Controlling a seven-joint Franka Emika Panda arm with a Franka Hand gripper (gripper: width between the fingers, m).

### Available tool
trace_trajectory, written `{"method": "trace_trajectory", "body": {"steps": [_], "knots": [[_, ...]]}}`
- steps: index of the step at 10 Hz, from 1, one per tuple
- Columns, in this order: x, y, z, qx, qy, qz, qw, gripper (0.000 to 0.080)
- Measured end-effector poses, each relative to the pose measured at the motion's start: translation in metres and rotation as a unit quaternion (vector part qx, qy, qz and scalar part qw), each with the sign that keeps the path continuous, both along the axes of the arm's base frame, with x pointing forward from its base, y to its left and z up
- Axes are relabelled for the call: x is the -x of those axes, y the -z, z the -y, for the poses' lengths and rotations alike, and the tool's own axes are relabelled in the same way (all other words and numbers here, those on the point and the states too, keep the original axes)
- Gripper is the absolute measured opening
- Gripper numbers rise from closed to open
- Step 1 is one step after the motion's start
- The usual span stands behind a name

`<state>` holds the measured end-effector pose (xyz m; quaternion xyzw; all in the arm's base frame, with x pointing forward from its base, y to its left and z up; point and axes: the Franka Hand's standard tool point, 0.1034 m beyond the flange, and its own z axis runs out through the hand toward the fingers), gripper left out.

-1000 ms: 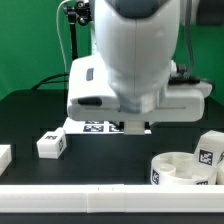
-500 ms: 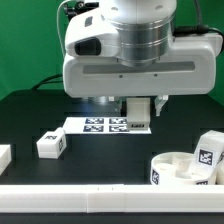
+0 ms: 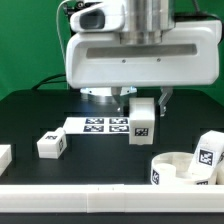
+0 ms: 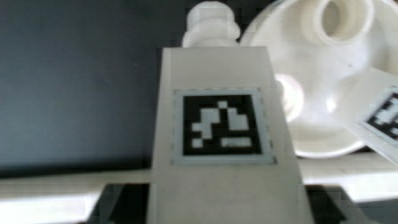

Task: Assemble stool

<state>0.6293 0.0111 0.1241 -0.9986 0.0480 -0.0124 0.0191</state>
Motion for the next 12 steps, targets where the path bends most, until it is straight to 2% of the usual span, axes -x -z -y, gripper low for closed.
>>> {"method": "trace_trajectory", "body": {"steps": [2,3,5,6,7,8,10,12], "knots": [[-0.012,-0.014,-0.009,0.013,0.000,0.090,0.996,0.0338],[-0.015,-0.015,-0.013,0.020,-0.001,0.130,0.991,0.0338],[-0.015,-0.013,-0.005,0.041,0.000,0.209,0.977,0.0338],[-0.015,-0.014,-0.006,0.047,-0.002,0.235,0.971,0.0338],[-0.012,-0.011,-0.015,0.058,-0.015,0.279,0.958,0.0338],[-0.005,-0.004,-0.022,0.059,-0.036,0.262,0.963,0.0338],[-0.001,-0.004,-0.030,0.057,-0.038,0.271,0.960,0.0338],[0.001,-0.001,-0.027,0.056,-0.036,0.270,0.961,0.0338]]}}
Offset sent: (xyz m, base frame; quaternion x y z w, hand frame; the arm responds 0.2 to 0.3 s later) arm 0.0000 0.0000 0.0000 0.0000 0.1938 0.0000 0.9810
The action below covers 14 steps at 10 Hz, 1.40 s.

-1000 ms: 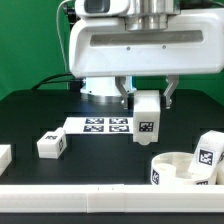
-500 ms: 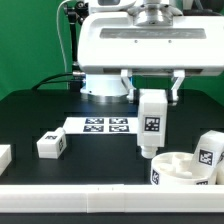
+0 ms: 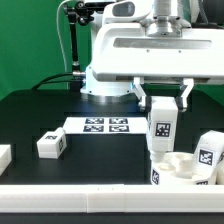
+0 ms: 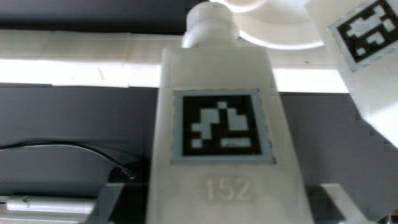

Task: Assemble stool

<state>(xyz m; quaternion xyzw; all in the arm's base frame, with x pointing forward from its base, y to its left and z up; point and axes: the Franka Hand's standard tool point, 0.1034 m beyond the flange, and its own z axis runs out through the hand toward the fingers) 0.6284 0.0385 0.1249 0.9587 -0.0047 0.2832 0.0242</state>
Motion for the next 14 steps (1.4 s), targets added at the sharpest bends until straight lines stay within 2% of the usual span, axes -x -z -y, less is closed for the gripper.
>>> {"method": "trace_trajectory", "body": {"steps": [2,3,5,14], "knots": [[0.001,0.001,0.000,0.001,0.000,0.002,1.000,0.0338],[0.007,0.004,-0.002,0.003,-0.002,0.012,1.000,0.0338],[0.016,0.014,-0.014,0.000,-0.008,0.008,1.000,0.0338],[0.015,0.027,-0.017,0.004,-0.014,0.001,1.000,0.0338]]}}
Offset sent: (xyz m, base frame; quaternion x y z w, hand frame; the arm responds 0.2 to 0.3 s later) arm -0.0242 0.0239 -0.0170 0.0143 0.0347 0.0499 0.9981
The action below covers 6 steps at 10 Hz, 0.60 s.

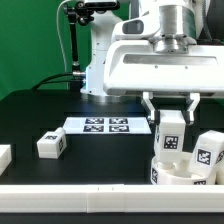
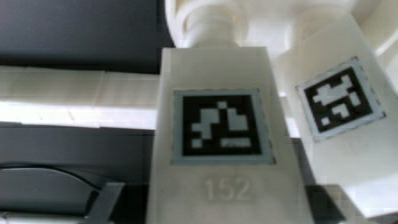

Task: Assemble stool

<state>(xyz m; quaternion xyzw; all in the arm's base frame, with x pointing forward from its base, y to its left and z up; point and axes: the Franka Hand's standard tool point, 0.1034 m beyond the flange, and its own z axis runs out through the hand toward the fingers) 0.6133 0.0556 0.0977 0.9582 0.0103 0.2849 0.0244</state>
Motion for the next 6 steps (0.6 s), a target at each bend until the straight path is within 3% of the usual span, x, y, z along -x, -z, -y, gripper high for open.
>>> {"method": "trace_trajectory", "body": {"steps": [6], "knots": [[0.0007,0.0034,-0.0027,0.006,-0.005,0.022,1.000,0.0338]]}}
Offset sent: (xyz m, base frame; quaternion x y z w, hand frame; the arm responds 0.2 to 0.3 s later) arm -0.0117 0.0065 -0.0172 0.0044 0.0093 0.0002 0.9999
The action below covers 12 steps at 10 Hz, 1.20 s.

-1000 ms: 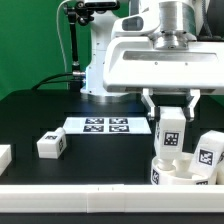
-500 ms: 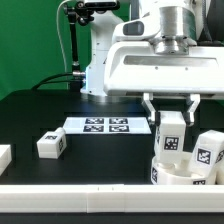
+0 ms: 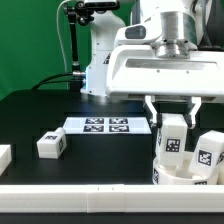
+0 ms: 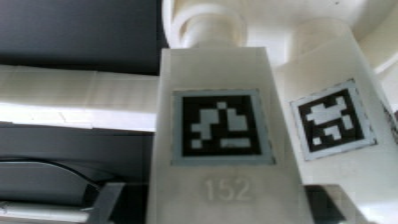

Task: Assemble stool

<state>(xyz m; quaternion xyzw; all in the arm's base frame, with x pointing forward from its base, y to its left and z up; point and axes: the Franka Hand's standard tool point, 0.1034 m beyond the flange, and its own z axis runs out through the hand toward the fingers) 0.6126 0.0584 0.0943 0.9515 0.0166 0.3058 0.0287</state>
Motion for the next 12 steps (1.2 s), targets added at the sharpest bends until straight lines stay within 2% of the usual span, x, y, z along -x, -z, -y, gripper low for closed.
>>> {"method": "trace_trajectory", "body": {"steps": [1,2,3,4,7,8,9,10,12], "knots": [[0.001,0.001,0.000,0.000,0.000,-0.003,1.000,0.0338],[0.001,0.002,0.000,0.000,0.000,-0.004,1.000,0.0522],[0.001,0.001,0.000,0.000,0.000,-0.005,1.000,0.0522],[0.000,-0.003,0.004,-0.003,0.003,-0.013,1.000,0.0627],[-0.003,-0.020,0.007,-0.015,0.010,-0.033,0.999,0.0648],[-0.005,-0.028,0.010,-0.023,0.014,-0.049,0.998,0.0648],[-0.011,-0.039,0.014,-0.021,0.007,-0.056,0.998,0.0649],[-0.015,-0.043,0.018,-0.016,0.003,-0.050,0.999,0.0649],[-0.013,-0.039,0.016,-0.015,0.001,-0.054,0.998,0.0649]]}}
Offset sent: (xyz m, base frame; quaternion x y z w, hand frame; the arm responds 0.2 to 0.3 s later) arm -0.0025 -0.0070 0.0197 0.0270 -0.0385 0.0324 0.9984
